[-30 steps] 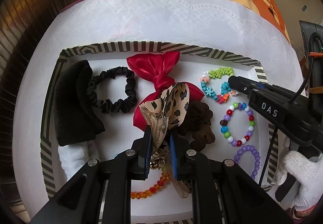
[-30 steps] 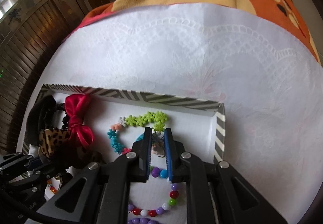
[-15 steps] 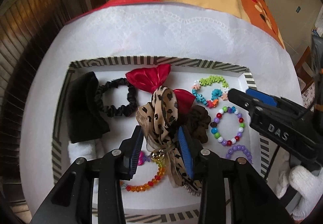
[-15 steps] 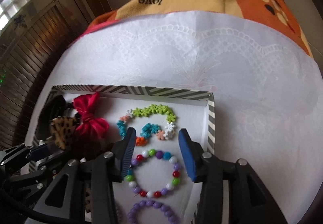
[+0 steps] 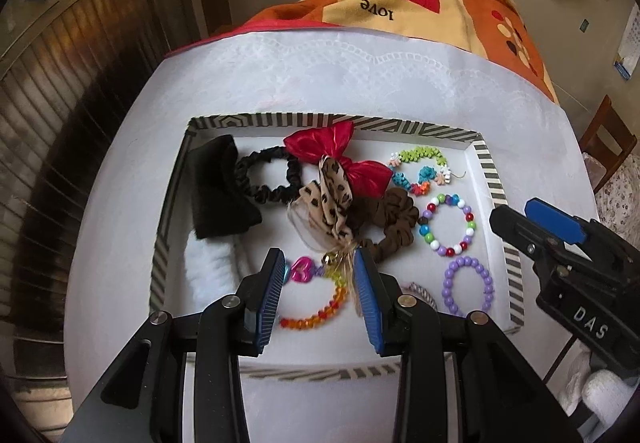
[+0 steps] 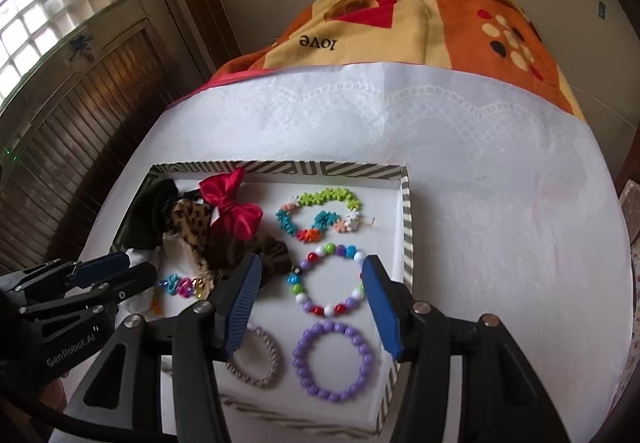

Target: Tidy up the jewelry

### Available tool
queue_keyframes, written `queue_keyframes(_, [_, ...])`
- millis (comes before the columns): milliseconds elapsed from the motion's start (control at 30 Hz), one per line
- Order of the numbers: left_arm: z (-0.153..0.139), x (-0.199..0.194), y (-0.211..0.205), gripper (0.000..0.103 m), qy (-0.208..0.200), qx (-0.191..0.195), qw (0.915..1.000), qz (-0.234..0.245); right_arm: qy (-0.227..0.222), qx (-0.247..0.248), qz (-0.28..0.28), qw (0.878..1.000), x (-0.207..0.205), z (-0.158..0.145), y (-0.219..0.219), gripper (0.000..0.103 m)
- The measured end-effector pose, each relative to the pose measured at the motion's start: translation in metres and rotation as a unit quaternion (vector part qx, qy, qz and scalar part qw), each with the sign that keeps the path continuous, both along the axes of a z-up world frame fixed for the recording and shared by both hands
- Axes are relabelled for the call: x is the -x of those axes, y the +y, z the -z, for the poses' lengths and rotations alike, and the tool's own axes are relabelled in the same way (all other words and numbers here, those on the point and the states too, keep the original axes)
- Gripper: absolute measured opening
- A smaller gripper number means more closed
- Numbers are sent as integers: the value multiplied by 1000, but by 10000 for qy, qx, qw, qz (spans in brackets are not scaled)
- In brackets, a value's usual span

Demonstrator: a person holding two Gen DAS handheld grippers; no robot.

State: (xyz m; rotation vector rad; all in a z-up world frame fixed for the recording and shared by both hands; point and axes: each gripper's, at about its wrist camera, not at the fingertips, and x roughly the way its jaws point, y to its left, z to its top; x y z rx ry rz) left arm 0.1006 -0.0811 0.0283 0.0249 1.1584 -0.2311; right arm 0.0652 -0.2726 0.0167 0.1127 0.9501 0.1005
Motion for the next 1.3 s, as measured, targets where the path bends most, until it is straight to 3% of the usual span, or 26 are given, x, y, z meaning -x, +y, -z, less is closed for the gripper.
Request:
queue_keyframes(533, [-14,34,16,15,-212,-140,9996,-101,-108,-205,157,9996,52,-5,13,57])
queue_keyframes(767, [-24,59,20,15,-388,-186,9990,-143,-294,-115,227,9992,84,-13,28,64])
queue_keyframes(1300, [-54,111,28,15,-840,-250,9956,-325,-562,127,155,9982,140,-40,41,69])
